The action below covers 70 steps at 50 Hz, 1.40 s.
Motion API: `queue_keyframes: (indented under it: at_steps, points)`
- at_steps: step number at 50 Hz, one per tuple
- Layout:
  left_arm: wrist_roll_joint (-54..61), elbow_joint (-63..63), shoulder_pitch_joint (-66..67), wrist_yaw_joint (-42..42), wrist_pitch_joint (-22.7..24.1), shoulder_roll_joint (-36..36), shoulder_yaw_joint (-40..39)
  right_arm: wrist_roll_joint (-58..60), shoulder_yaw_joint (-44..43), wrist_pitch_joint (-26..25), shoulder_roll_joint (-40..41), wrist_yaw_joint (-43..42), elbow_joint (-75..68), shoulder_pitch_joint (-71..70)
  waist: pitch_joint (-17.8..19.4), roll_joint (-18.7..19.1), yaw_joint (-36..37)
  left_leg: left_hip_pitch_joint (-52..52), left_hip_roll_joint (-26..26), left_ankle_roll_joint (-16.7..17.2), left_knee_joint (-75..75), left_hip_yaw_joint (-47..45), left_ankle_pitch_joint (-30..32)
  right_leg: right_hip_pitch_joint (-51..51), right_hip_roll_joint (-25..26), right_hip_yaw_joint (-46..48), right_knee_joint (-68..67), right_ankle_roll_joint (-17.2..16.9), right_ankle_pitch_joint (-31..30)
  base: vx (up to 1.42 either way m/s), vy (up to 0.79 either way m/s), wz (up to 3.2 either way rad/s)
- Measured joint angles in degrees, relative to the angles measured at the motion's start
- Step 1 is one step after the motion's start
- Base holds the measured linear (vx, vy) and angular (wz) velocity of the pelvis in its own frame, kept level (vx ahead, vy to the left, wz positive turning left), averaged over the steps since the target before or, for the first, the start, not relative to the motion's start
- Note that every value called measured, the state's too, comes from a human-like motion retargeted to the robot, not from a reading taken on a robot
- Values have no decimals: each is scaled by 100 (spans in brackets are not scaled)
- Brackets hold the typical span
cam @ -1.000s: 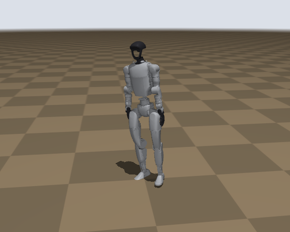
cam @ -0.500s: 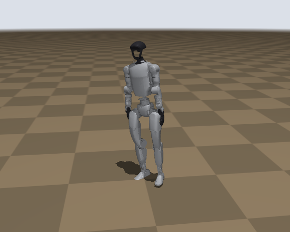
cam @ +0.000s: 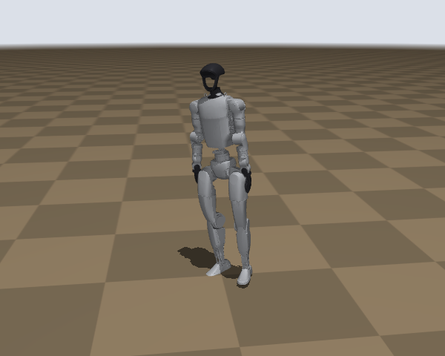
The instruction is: Upper body actions
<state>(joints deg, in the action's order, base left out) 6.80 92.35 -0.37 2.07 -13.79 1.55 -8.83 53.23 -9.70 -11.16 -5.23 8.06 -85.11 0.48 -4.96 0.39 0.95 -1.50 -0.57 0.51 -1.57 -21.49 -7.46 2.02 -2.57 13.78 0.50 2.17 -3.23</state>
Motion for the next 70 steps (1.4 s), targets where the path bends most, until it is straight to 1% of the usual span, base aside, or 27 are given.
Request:
queue_keyframes:
  at_steps: [70]
  points:
    - [2, 13, -24, 48, -11, -23, -35, 40, 19, 20, -19, 17, -3, -3, -14, -31, 27, 5, -8, 14, -11, -55, -38, 13, 14, -51, -15, -4, 16, 0, 0, 0]
